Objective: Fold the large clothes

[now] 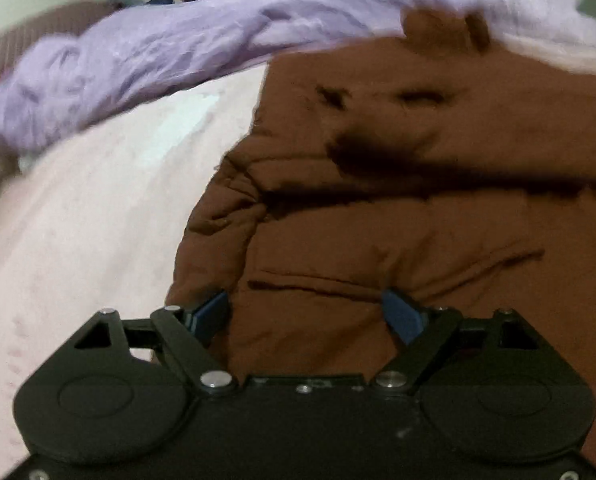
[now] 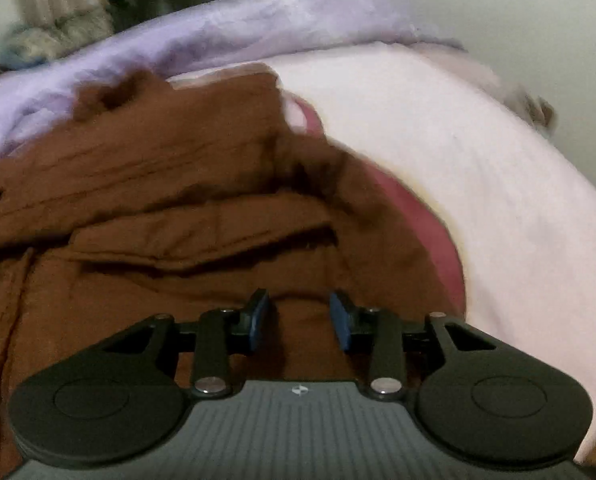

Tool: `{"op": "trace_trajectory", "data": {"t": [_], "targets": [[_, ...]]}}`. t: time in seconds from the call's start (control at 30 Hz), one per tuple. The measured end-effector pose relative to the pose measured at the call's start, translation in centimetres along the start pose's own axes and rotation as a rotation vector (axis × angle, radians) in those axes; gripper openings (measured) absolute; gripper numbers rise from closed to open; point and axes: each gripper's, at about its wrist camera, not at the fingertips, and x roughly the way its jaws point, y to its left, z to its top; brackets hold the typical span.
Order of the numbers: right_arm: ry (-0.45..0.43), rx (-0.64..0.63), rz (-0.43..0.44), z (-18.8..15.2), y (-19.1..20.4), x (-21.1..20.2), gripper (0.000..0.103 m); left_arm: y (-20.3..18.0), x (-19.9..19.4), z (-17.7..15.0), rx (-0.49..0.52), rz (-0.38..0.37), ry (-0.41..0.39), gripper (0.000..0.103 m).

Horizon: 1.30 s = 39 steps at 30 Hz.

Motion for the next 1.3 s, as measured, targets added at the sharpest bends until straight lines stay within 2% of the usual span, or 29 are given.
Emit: {"op": "trace_trajectory", "data": {"t": [0.03,0.1,0.13,0.23,0.27,0.3,0.33,0.4,0.43,0.5,0.53,0.6,0.7,0.77,0.93,1.07,1.2,1.23,1.3], "targets": [[0.007,0.019,0.026,0.0,-0.4,-0.5,0.045,0.7,-0.3,0.1,-0.022,-0.006,0.026,0.088],[0.015,0.062,0.046,0.2,-1.2,-1.3,0.045,1.5,-1.0,0.2,-0.019,0.049,0.019,0.087],[0.009,0.071,0.035,0.2,-1.4,-1.8,0.045,1.8,-1.3,0.3,-0.011,0.083,0.015,0.086],[-0.017,0.049,-0.038,0.0,-1.6,-3.1,0.047,3.7,-2.9,-0.9,0.001,0.118,0.017,0.086],[-0.021,0.039,-0.061,0.0,-1.7,-3.4,0.049,4.4,-3.3,-1.0,0.023,0.132,0.014,0.086],[-0.025,0.033,-0.08,0.1,-2.0,-3.7,0.057,5.1,-3.8,-1.2,0.059,0.159,0.008,0.086],[-0.032,0.027,-0.09,-0.1,-2.2,-4.5,0.066,6.0,-3.9,-1.1,0.1,0.202,0.008,0.087],[-0.044,-0.002,-0.098,-0.6,-3.2,-5.6,0.075,8.5,-4.6,-1.6,0.168,0.317,0.026,0.086],[-0.046,-0.02,-0.107,-0.9,-3.5,-6.2,0.075,9.9,-4.8,-1.8,0.176,0.364,0.037,0.086],[-0.038,-0.028,-0.136,-1.4,-4.2,-6.8,0.075,12.3,-5.5,-2.1,0.139,0.411,0.059,0.085],[-0.03,-0.025,-0.147,-1.7,-4.6,-7.0,0.075,13.1,-5.9,-2.3,0.104,0.408,0.065,0.085],[-0.017,-0.009,-0.149,-2.1,-5.0,-6.8,0.075,13.8,-6.7,-2.6,0.018,0.356,0.061,0.085],[0.013,0.037,-0.124,-2.6,-5.1,-5.8,0.075,12.4,-6.9,-3.3,-0.048,0.22,0.085,0.085],[0.037,0.033,-0.09,-3.0,-4.6,-5.5,0.076,10.8,-6.8,-3.9,-0.031,0.168,0.107,0.085],[0.057,-0.065,-0.148,-3.6,-3.3,-5.7,0.081,8.6,-6.7,-4.8,0.017,0.173,0.128,0.085],[0.079,-0.045,-0.134,-3.7,-4.0,-5.5,0.086,8.5,-7.8,-5.5,-0.033,0.099,0.138,0.085],[0.107,-0.083,-0.134,-4.3,-3.9,-4.9,0.092,7.0,-8.6,-6.8,-0.044,-0.055,0.163,0.085],[0.106,-0.082,-0.129,-4.4,-4.0,-4.8,0.095,6.5,-8.5,-7.2,-0.031,-0.075,0.169,0.085],[0.107,-0.064,-0.11,-4.4,-4.5,-4.5,0.098,5.6,-7.7,-7.9,-0.008,-0.052,0.195,0.088]]}}
